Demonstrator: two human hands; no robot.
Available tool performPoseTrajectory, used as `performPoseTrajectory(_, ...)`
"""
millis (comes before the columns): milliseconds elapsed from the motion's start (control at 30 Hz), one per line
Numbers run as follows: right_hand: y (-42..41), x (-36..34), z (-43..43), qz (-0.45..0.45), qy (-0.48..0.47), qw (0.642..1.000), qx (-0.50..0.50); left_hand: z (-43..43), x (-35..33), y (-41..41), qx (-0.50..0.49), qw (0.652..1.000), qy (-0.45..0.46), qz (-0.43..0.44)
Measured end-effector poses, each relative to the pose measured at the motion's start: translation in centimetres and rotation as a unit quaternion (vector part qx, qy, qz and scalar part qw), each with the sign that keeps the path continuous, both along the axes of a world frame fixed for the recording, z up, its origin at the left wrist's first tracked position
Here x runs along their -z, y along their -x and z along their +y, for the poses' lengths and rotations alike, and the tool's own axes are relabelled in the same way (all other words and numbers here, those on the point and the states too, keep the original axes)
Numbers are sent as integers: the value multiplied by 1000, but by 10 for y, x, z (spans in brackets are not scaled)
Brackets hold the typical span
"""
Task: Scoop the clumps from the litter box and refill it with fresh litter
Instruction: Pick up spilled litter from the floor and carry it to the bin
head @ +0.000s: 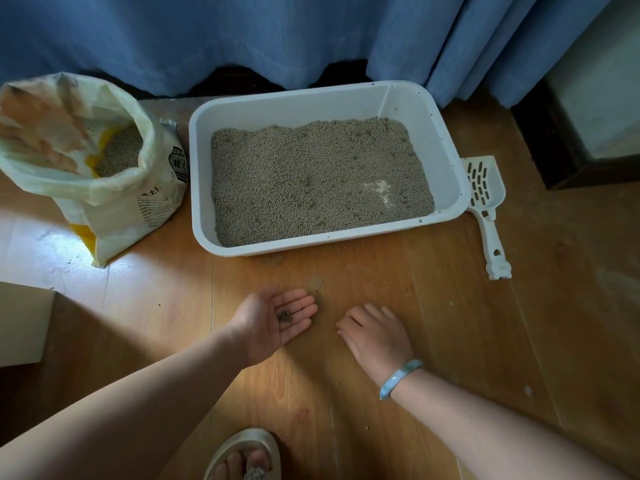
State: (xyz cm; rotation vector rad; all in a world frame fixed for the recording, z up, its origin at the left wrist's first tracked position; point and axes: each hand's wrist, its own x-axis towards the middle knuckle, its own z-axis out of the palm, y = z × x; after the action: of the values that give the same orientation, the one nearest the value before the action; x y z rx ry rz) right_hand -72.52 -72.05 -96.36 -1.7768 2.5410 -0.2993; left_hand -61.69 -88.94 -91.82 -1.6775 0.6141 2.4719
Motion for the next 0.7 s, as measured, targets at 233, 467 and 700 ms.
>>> performPoseTrajectory(233,2,4,-3,41,-35,997,-53,1,0,0,6,1000,-1,2)
performPoseTrajectory(467,-12,-13,-16,-25,-13,998,49,5,2,-1,21,1000,-3,3)
performPoseTrajectory(700,-47,-30,-48,-128,49,989,48,8,5,0,61,998,-14,11)
